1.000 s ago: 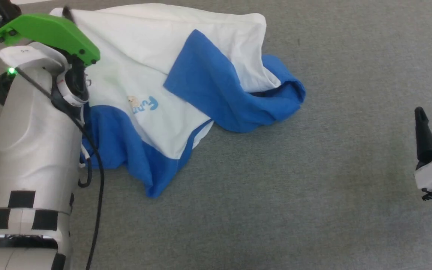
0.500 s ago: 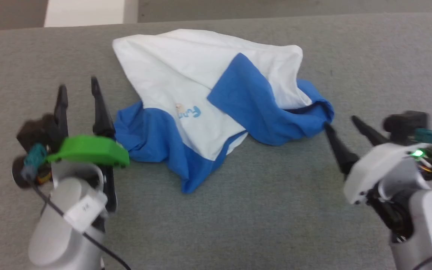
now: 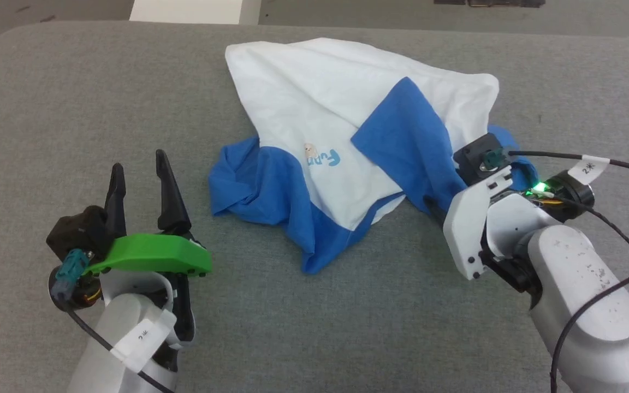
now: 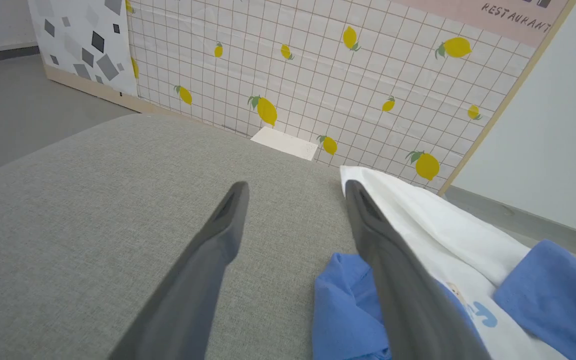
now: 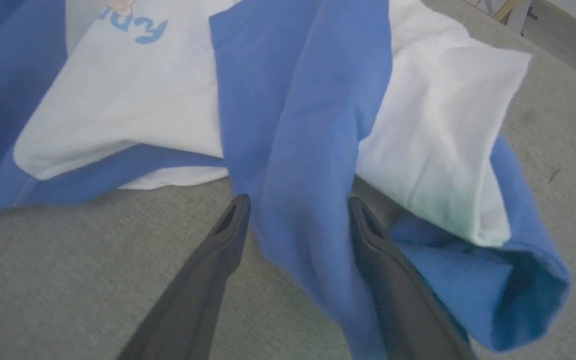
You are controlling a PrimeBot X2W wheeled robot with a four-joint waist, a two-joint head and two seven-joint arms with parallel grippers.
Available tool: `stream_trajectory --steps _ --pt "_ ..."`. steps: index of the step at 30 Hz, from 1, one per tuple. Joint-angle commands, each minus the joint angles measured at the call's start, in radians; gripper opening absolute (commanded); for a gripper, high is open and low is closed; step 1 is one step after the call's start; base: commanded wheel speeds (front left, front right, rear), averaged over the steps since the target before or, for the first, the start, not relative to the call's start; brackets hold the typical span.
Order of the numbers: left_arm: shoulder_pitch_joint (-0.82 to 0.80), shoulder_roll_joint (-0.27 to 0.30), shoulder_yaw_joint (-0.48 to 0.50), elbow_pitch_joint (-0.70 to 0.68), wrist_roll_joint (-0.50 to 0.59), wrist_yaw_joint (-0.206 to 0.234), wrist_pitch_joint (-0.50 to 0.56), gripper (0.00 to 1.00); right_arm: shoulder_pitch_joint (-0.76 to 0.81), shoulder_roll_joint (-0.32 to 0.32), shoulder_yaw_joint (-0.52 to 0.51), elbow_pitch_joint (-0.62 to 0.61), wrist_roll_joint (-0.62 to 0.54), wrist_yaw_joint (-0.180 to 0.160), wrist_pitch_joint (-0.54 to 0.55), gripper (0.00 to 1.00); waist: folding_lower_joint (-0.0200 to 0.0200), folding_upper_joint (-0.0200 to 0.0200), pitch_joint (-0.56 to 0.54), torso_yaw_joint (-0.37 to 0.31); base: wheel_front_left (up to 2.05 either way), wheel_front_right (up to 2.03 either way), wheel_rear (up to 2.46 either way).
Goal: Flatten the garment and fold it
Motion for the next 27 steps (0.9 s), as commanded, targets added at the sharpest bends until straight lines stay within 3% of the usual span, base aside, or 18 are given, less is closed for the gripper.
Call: stream_trajectory --steps 1,4,8,12,15,18,21,27 --pt "0.007 -0.005 0.004 -0.004 0.0 0.003 -0.008 1.0 -0.019 -0.002 0.004 0.006 0.019 -0.002 -0.016 0.0 0.0 0.0 0.003 0.006 0.0 0.0 0.0" --pt "0.014 -0.009 0.009 -0.003 -0.003 0.0 -0.009 1.0 -0.009 -0.02 0.011 -0.005 0.079 -0.002 -0.033 0.0 0.0 0.0 -0.009 0.004 0.0 0.0 0.0" --pt "0.027 -0.014 0.019 0.0 -0.007 -0.006 -0.01 1.0 0.044 -0.116 -0.033 -0.099 0.194 -0.002 -0.028 0.0 0.0 0.0 -0.028 -0.004 0.0 0.0 0.0" --pt "0.035 -0.016 0.023 -0.006 -0.007 -0.011 -0.011 1.0 0.122 -0.234 -0.213 -0.203 0.318 -0.002 0.006 0.0 0.0 0.0 -0.036 -0.012 0.0 0.0 0.0" --pt "0.035 -0.016 0.024 -0.011 -0.007 -0.013 -0.011 1.0 0.171 -0.297 -0.39 -0.218 0.337 -0.002 0.043 0.0 0.0 0.0 -0.033 -0.017 0.0 0.0 0.0" --pt "0.025 -0.017 0.02 -0.018 -0.004 -0.015 -0.011 1.0 0.182 -0.324 -0.549 -0.177 0.301 -0.002 0.067 0.0 0.0 0.0 -0.016 -0.018 0.0 0.0 0.0" --pt "0.012 -0.016 0.014 -0.018 -0.002 -0.017 -0.008 1.0 0.146 -0.306 -0.691 -0.108 0.244 -0.002 0.069 0.0 0.0 0.0 0.003 -0.016 0.0 0.0 0.0" --pt "-0.015 -0.02 -0.001 -0.011 0.003 -0.02 -0.004 1.0 0.028 -0.254 -0.933 0.04 0.005 -0.002 0.04 0.0 0.0 0.0 0.031 -0.001 0.0 0.0 0.0"
